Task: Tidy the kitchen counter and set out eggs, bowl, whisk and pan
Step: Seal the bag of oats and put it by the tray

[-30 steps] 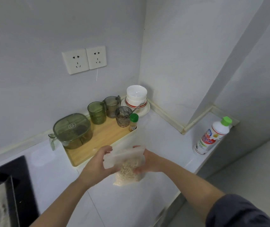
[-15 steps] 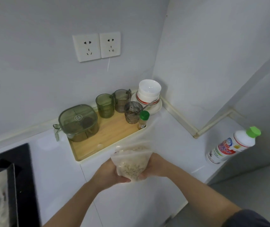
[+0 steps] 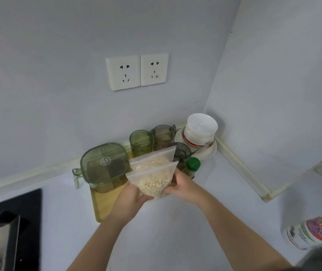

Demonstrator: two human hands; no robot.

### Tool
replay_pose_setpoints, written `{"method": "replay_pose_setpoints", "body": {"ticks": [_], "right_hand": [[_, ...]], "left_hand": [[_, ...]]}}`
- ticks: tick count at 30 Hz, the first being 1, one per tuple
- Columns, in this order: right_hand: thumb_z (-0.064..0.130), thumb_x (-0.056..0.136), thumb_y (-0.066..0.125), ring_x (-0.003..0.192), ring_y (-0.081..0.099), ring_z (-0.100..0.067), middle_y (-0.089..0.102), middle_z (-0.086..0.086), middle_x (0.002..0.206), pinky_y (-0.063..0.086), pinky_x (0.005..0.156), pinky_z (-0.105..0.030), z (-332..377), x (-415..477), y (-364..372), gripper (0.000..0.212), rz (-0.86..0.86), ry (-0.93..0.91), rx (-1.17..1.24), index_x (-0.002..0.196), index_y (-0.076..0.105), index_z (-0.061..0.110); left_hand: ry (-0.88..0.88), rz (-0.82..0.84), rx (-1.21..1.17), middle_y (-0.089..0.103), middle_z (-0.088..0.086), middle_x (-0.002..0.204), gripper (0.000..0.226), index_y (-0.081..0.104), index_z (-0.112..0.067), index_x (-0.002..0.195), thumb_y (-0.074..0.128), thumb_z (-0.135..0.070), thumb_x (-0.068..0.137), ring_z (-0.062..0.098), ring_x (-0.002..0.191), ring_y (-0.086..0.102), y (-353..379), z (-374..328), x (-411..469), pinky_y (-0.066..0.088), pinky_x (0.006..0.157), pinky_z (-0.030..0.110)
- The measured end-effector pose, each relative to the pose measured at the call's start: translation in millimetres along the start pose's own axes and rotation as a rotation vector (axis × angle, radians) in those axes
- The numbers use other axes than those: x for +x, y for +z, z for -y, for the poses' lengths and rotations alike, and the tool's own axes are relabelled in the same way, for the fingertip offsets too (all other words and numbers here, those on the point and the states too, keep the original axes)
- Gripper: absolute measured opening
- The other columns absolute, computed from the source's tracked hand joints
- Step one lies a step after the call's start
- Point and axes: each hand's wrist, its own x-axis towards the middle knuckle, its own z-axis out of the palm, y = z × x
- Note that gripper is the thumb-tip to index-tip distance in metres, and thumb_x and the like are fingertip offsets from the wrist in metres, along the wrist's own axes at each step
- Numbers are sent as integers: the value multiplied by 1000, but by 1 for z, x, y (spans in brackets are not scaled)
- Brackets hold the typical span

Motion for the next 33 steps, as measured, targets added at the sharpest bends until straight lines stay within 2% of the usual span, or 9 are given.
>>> {"method": "replay_pose_setpoints", "body": {"ticks": [3, 6, 10, 14, 18, 21, 27, 31, 33], "right_hand": [[18, 81, 69, 135, 40, -10, 43, 9, 145, 41, 108, -40, -12, 18, 2, 82, 15, -23, 46, 148, 24, 32], [13, 86, 64, 134, 41, -9, 44, 8, 145, 42, 108, -40, -16, 31, 2, 75, 21, -34, 68, 147, 25, 32], [18, 93, 59, 135, 36, -2, 38, 12, 148, 38, 110, -30, -22, 38, 4, 71, 40, -43, 70, 149, 20, 33], [32, 96, 53, 131, 36, 5, 39, 22, 141, 32, 112, -27, -22, 40, 7, 57, 67, -53, 35, 139, 19, 49], [49, 91, 46, 131, 40, -1, 46, 14, 139, 37, 111, -34, -24, 44, 14, 57, -29, -121, -39, 143, 29, 34], [53, 88, 41, 128, 45, -3, 50, 12, 135, 40, 108, -36, -28, 43, 22, 58, -115, -168, -129, 141, 34, 30], [50, 89, 36, 124, 49, -14, 52, 7, 135, 43, 103, -37, -31, 39, 30, 59, -249, -157, -254, 144, 29, 31], [36, 96, 37, 127, 45, -18, 49, 1, 138, 37, 107, -34, -39, 15, 37, 52, -355, -185, -347, 146, 30, 23], [35, 97, 38, 128, 44, -20, 48, 1, 139, 37, 108, -34, -35, -2, 45, 48, -406, -178, -294, 143, 34, 22]], "left_hand": [[-38, 2, -86, 52, -8, 122, 60, 38, -18, 131, 73, -22, 82, 10, 112, 51, 3, 12, 12, 47, 80, 15], [-30, -29, -99, 50, -12, 125, 60, 35, -21, 133, 70, -21, 84, 1, 115, 45, 7, 17, 20, 32, 83, 0], [-24, -50, -145, 50, -12, 128, 57, 36, -23, 136, 65, -30, 88, -1, 119, 46, 13, 26, 22, 35, 90, 6], [16, -29, -141, 50, -17, 131, 59, 34, -29, 140, 50, -54, 89, -3, 123, 45, 17, 29, 23, 40, 99, 20], [-19, -75, -36, 50, -13, 120, 66, 38, -26, 137, 39, -68, 86, -3, 111, 46, 17, 28, 23, 36, 89, 13], [-38, -83, 42, 50, -8, 115, 75, 40, -21, 135, 29, -74, 83, 7, 105, 51, 18, 26, 20, 39, 84, 20], [-136, -127, 28, 54, 1, 130, 68, 33, -18, 143, 37, -57, 88, 15, 113, 54, 28, 20, 18, 42, 86, 24], [-186, -112, 67, 42, 2, 146, 62, 18, -22, 151, 39, -46, 97, 20, 125, 50, 21, 5, -13, 42, 100, 32], [-183, -125, 91, 37, 1, 150, 60, 20, -19, 151, 41, -40, 99, 19, 130, 44, 9, -2, -43, 37, 105, 30]]}}
